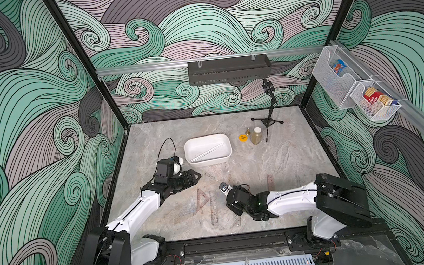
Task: Put the scattered rulers into the storage box
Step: Pick up the ruler from the center of the board.
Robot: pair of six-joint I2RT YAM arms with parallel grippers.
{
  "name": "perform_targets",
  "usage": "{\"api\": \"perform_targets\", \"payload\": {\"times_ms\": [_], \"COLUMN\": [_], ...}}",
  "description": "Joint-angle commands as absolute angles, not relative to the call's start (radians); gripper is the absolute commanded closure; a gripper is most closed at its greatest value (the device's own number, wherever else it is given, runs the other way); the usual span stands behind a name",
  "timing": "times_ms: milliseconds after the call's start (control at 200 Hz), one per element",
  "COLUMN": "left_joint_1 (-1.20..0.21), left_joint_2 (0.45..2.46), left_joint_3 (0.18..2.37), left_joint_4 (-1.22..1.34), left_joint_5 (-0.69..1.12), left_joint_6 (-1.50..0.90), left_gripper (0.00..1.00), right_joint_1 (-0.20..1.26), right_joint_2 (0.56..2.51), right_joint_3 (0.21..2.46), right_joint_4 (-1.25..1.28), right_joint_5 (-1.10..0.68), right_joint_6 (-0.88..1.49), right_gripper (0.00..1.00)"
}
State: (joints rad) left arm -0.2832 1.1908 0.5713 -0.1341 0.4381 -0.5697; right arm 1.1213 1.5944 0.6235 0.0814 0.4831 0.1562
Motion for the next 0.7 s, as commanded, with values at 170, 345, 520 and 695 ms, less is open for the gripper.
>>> {"api": "perform_targets", "payload": {"times_ms": [170, 345, 520, 695], "left_joint_1": [-0.288, -0.319, -0.374, -0.400], "left_joint_2": [1.196, 1.196, 1.232, 1.246], "left_joint_3": [0.560, 0.545, 0.537, 0.529], "left_joint_4": [-0.107, -0.082, -0.030, -0.022], "left_joint_5": [0.488, 0.541, 0.591, 0.609], "left_joint_6": [-0.581, -0.600, -0.619, -0.623], "left_gripper": [0.25, 0.31, 0.44, 0.48], "right_joint_1": [1.001, 0.899, 0.851, 0.848], "right_joint_2": [1.530, 1.359, 1.354, 1.402], "right_joint_3": [0.668, 0.553, 0.477, 0.419], "right_joint_4": [0.140, 0.310, 0.442, 0.551], "right_joint_5": [0.347, 0.063, -0.072, -0.177], "right_joint_6": [0.080, 0.249, 0.354, 0.410], "right_gripper": [0.38, 0.39, 0.52, 0.66]}}
